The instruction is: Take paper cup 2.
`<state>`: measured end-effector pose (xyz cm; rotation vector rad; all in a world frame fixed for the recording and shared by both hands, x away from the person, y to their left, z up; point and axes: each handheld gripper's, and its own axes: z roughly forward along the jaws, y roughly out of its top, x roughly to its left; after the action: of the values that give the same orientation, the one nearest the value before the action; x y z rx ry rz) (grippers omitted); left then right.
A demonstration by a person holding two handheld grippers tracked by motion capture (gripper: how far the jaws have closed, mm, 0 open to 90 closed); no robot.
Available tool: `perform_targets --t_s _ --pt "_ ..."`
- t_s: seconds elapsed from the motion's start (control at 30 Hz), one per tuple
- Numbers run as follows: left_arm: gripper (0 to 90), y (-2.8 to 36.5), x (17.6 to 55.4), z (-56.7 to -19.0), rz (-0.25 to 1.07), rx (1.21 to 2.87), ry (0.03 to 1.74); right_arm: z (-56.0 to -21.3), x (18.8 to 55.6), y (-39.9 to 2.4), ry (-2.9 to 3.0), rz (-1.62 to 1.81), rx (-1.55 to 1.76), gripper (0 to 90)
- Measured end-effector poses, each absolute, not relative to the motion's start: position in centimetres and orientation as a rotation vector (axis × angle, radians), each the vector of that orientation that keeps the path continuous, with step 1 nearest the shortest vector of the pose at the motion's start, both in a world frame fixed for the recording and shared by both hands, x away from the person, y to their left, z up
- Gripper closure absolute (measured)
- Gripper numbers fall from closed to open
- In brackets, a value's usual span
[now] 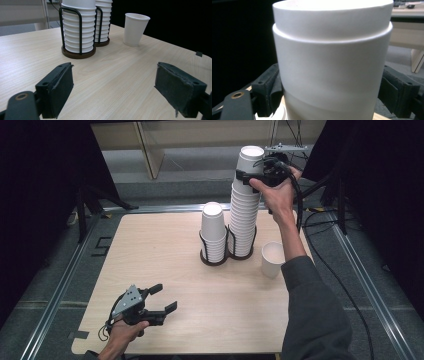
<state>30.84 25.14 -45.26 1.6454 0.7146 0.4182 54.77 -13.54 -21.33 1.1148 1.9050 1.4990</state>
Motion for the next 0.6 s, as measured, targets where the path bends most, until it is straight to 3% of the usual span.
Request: perform_targets --t_s 0.6 --pt "14.5 25.1 30.7 -45.2 0.414 1.659 0.716 -15.3 52.8 -14.6 1.734 1.616 1.049 17.7"
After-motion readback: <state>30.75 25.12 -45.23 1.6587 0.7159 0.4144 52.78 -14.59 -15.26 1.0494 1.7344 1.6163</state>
